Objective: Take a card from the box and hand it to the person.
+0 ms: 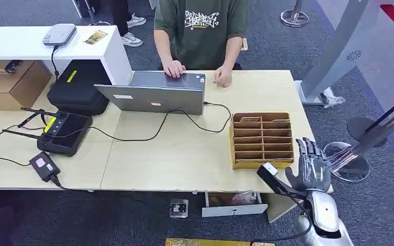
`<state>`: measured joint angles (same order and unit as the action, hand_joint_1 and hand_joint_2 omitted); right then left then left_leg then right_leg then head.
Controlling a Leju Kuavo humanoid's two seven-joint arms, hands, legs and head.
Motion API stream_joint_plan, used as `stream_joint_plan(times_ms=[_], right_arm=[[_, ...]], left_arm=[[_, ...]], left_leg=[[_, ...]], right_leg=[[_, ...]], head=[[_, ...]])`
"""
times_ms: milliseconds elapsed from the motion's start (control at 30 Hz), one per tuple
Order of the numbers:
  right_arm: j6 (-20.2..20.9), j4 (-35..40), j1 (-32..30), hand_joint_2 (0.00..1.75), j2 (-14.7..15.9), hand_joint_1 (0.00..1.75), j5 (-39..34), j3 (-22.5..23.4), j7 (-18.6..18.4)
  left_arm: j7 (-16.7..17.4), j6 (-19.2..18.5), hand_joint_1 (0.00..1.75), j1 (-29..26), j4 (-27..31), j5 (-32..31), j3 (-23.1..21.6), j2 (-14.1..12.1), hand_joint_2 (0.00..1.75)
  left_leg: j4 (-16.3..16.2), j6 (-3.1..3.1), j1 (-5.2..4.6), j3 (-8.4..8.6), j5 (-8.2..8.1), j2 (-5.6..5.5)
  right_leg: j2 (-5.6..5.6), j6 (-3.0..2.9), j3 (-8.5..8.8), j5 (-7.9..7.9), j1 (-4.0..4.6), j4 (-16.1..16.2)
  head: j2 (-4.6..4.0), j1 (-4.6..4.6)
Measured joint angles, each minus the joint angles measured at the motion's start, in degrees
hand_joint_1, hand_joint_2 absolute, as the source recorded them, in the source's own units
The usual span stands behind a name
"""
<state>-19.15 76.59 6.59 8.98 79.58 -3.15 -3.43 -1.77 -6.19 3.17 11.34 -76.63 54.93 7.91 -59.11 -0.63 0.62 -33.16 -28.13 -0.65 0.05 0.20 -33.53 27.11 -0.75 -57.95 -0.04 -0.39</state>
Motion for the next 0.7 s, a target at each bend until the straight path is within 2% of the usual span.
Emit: stream_joint_plan(times_ms=[33,167,200,300,333,367,400,433,467,533,700], right_arm=[[0.0,-0.2,0.0,1.75,0.0,0.44,0.0,0.0,0.0],[-0.1,-0.6,0.0,1.75,0.0,0.51,0.0,0.0,0.1],[-0.2,-0.7,0.0,1.75,0.0,0.91,0.0,0.0,0.1],[-0.2,-0.7,0.0,1.75,0.0,0.94,0.0,0.0,0.2],[-0.2,-0.7,0.0,1.75,0.0,1.05,0.0,0.0,0.2],[-0.2,-0.7,0.0,1.75,0.0,1.08,0.0,0.0,0.2],[-0.2,-0.7,0.0,1.75,0.0,1.33,0.0,0.0,0.2],[-0.2,-0.7,0.0,1.75,0.0,1.45,0.0,0.0,0.2],[-0.2,-0.7,-0.1,1.75,0.0,1.45,0.0,0.0,0.2],[-0.5,-0.7,-0.2,1.75,0.0,1.66,0.0,0.0,0.2],[-1.5,-0.7,-0.3,1.75,-0.1,1.75,0.0,0.0,0.5]], left_arm=[[-0.1,0.0,0.0,0.0,0.0,0.0,0.0,0.0,0.0],[-0.1,0.0,0.0,0.0,0.0,-0.2,0.0,0.0,0.0],[-0.1,0.0,0.0,0.0,0.0,-0.3,0.0,0.0,0.0],[-0.1,0.0,0.0,0.0,0.0,-0.4,-0.1,0.0,0.0],[-0.1,0.0,0.0,0.0,0.0,-0.5,-0.3,0.0,0.0],[-0.1,0.0,0.0,0.0,0.0,-0.5,-0.4,0.0,0.0],[-0.1,0.0,0.0,0.0,0.0,-0.5,-0.4,0.0,0.0],[-0.1,0.0,0.0,0.0,0.0,-0.6,-0.4,0.0,0.0],[-0.1,0.0,0.0,0.0,0.0,-0.7,-0.5,0.1,0.0],[-0.1,0.0,0.0,0.0,0.0,-1.0,-0.7,0.1,0.0],[-0.1,0.0,0.0,0.0,0.0,-1.0,-0.8,0.2,0.0]], left_leg=[[0.0,0.0,0.0,0.0,0.0,0.0],[0.0,0.0,0.0,0.0,0.0,0.0],[0.0,0.0,0.0,0.0,0.0,0.0],[0.0,0.0,0.0,0.0,0.0,0.0],[0.0,0.0,0.0,0.01,0.0,0.0],[0.0,0.0,0.0,0.01,0.0,0.0],[0.0,0.0,0.0,0.01,0.0,0.0],[0.0,0.0,0.0,0.01,0.0,0.0],[0.0,0.0,0.0,0.01,0.0,0.0],[0.0,0.0,0.0,0.01,0.0,0.0],[0.0,0.0,0.0,0.0,0.0,0.0]], right_leg=[[0.0,0.0,0.0,0.0,0.0,0.0],[0.0,0.0,0.0,0.0,0.0,0.0],[0.0,0.0,0.0,0.0,0.0,0.0],[0.0,0.0,0.0,0.0,0.0,0.0],[0.0,0.0,0.0,0.0,0.0,0.0],[0.0,0.0,0.0,0.0,0.0,0.0],[0.0,0.0,0.0,0.0,0.0,0.0],[0.0,0.0,0.0,0.0,0.0,0.0],[0.0,0.0,0.0,0.0,0.0,0.0],[0.0,0.0,0.0,0.0,0.0,0.0],[0.0,0.0,0.0,0.0,0.0,0.0]], head=[[0.0,0.0],[0.0,0.0],[0.0,0.0],[0.0,0.0],[0.0,0.0],[0.0,0.0],[0.0,0.0],[0.0,0.0],[0.0,0.0],[0.0,0.0],[0.0,0.0]])
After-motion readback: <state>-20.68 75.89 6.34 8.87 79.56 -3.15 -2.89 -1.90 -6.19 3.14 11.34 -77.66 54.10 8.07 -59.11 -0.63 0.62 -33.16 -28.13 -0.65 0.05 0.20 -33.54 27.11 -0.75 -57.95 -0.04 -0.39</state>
